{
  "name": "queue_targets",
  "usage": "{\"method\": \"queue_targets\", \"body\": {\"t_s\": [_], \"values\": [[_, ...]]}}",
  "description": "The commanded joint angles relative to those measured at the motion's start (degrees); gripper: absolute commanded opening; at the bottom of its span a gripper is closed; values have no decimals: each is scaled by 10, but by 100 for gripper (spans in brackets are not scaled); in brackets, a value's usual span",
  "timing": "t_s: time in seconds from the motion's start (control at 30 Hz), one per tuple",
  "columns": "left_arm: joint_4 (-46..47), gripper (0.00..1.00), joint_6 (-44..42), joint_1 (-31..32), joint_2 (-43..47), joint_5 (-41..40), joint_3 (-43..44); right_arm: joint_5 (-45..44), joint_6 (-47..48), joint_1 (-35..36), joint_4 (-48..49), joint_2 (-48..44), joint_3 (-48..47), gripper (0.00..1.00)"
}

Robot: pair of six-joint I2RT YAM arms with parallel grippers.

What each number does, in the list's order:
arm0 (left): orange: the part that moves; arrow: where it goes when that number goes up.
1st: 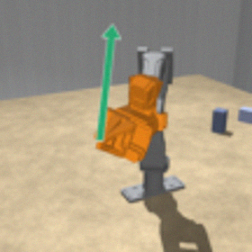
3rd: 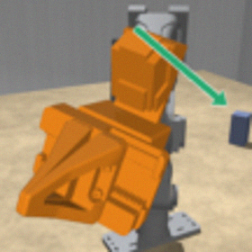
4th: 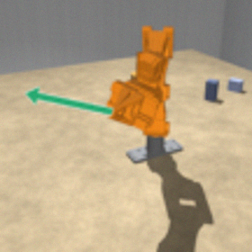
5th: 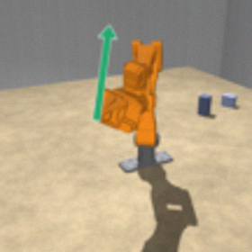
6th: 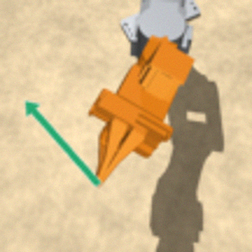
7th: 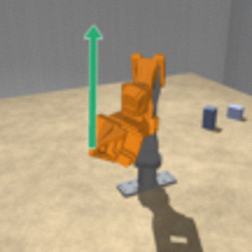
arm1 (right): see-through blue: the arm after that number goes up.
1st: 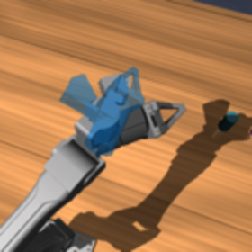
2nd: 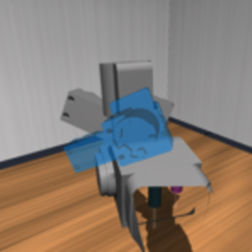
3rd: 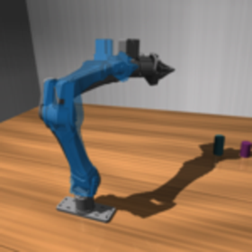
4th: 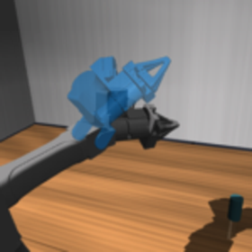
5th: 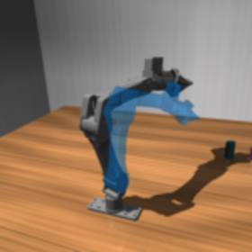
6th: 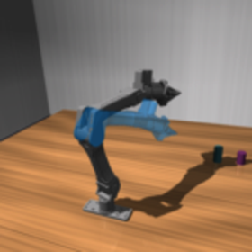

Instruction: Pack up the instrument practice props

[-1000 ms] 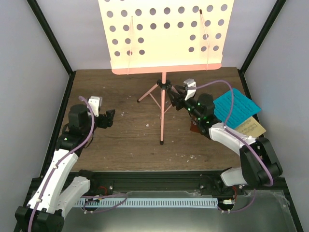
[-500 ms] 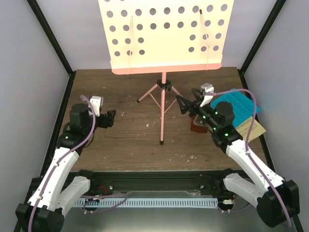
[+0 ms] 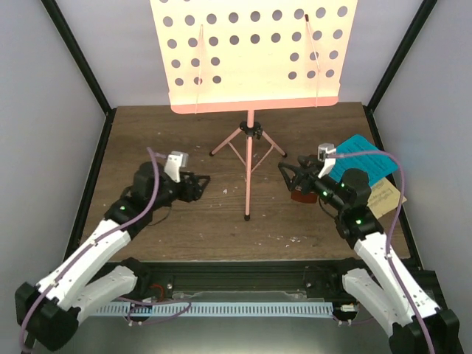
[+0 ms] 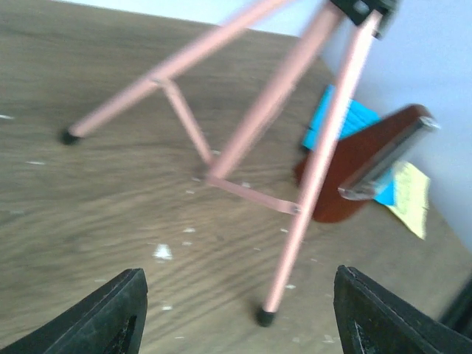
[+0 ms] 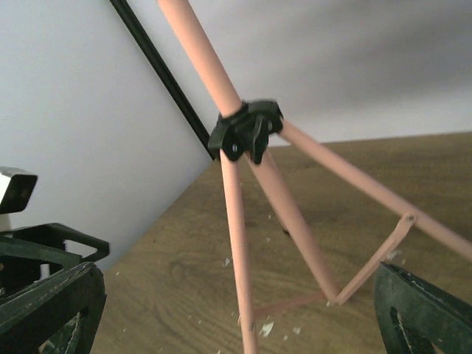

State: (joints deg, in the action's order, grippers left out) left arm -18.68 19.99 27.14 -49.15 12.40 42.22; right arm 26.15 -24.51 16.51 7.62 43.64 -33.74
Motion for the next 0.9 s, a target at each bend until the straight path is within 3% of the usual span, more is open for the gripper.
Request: {"method": "queue_targets", "body": {"t_s": [0.0, 0.2, 0.4, 0.7, 0.87], "values": [[105, 71, 82, 76, -58, -23, -7, 15, -61, -3, -33, -49, 20, 100], [203, 70, 107, 146, -160, -38, 13, 3, -62, -3, -69, -89, 27, 100], [254, 70, 94, 168, -257, -44, 64, 7, -71, -3, -64, -98, 36, 100], [256, 68, 48, 171, -376, -90, 146, 17, -90, -2, -54, -109, 62, 100], [239, 59, 26, 177, -408, -126, 176, 9, -88, -3, -64, -124, 66, 100]]}}
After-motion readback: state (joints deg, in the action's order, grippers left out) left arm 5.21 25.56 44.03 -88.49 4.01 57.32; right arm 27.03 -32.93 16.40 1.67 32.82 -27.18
